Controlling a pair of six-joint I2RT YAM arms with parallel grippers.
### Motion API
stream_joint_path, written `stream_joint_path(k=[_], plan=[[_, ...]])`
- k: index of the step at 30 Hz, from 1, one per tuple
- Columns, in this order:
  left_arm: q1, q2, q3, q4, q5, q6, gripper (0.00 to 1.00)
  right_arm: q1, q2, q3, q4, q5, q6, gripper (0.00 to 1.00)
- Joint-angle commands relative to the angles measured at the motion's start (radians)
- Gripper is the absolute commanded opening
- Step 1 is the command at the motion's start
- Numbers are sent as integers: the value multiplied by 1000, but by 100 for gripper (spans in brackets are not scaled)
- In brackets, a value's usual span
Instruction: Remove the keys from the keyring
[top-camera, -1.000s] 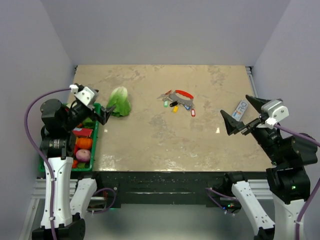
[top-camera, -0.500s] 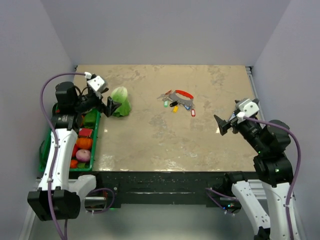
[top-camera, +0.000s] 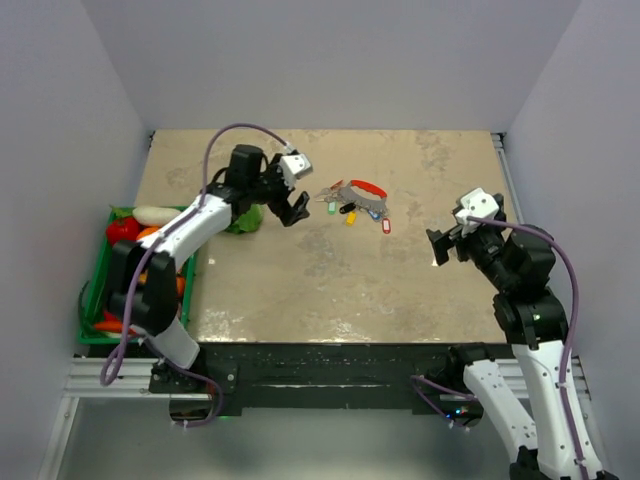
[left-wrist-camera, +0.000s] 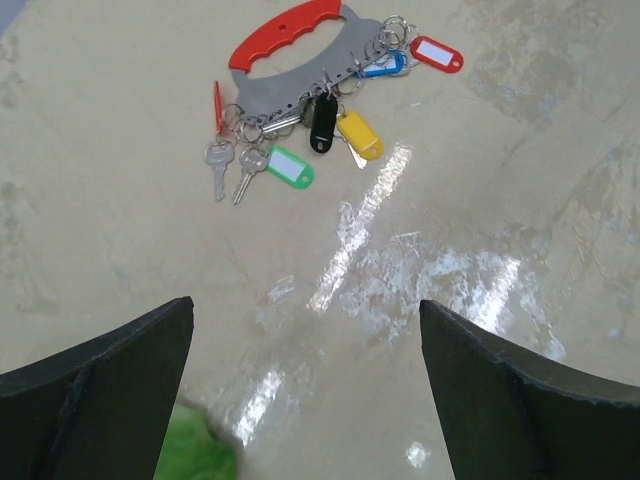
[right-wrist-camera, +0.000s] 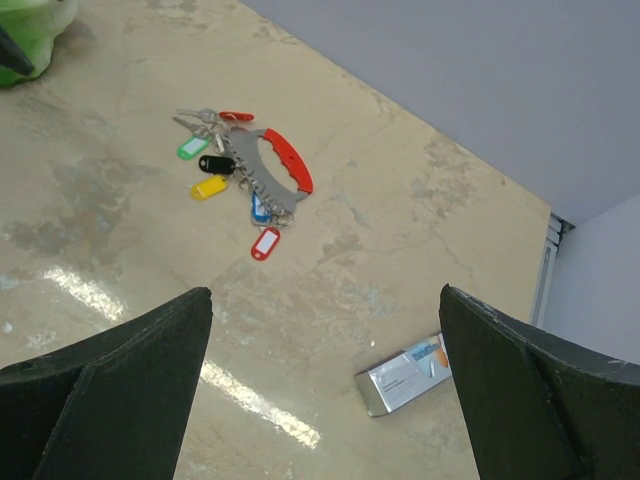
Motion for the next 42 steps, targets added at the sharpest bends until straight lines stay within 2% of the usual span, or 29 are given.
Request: stream_joint_path(k=[1, 10, 16, 22, 28, 30, 36, 42], plan=[[-61, 194, 179, 7, -71, -31, 99, -8, -26, -47, 57, 38, -4, 99], [-152, 493, 423, -6, -31, -75, 99, -29, -33, -90, 77, 34, -6, 99], [-180, 640, 590, -39, -21, -81, 99, -29, 6, -103, 111, 41, 5, 99], [-199, 723, 721, -76, -27, -81, 99, -27, 27, -118, 143, 81, 11, 99], [-219, 777, 781, -67, -45, -103, 98, -27, 21, -138, 152, 97, 19, 99], [-227, 795, 798, -64, -54, -115, 96, -26, 20, -143, 151, 101, 24, 99], [-238, 829, 847, -64, -53, -143, 74, -27, 7, -161, 152, 123, 25, 99], [-247, 863, 900, -78, -77, -141, 70, -27, 6, -166, 154, 124, 27, 99]])
